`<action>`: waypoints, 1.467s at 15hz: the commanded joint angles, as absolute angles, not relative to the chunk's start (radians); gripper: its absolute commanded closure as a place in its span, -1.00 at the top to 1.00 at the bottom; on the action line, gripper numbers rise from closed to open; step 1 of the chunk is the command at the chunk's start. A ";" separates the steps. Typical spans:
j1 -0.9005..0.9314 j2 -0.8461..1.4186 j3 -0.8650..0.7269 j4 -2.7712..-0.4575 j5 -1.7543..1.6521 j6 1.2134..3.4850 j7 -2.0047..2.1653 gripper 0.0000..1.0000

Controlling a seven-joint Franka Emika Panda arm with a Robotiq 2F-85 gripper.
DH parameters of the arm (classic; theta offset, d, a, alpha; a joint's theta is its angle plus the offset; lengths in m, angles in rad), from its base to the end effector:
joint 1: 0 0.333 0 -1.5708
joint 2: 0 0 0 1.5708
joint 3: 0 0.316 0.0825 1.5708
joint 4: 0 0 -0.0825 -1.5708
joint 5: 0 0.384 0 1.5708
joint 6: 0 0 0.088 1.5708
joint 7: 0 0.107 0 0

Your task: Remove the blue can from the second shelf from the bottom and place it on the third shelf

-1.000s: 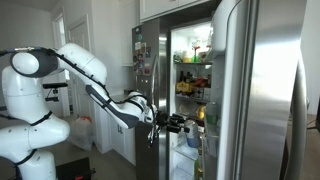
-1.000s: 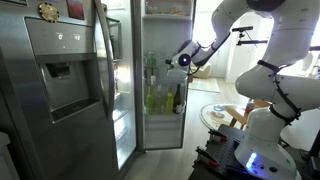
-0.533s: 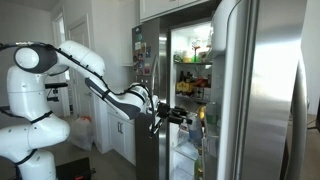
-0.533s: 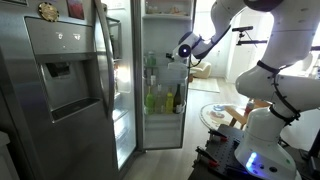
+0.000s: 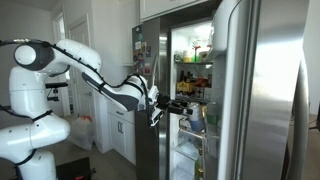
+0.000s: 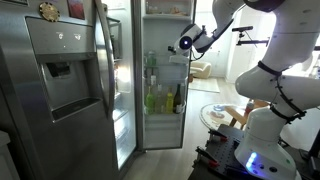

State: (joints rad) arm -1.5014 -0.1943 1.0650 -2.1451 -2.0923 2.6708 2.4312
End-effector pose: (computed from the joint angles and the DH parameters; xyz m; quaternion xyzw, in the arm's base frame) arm 0.5126 -0.1891 0.4695 0.6760 -0.3370 0.5974 0.2695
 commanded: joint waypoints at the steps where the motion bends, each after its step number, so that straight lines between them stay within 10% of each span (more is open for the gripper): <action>1: -1.223 -0.233 0.795 -2.148 -2.041 2.653 2.351 -0.08; 12: -0.364 -0.201 0.036 -2.151 -2.170 2.395 2.332 -0.08; 22: -0.181 -0.065 -0.154 -2.054 -2.306 2.302 2.406 -0.08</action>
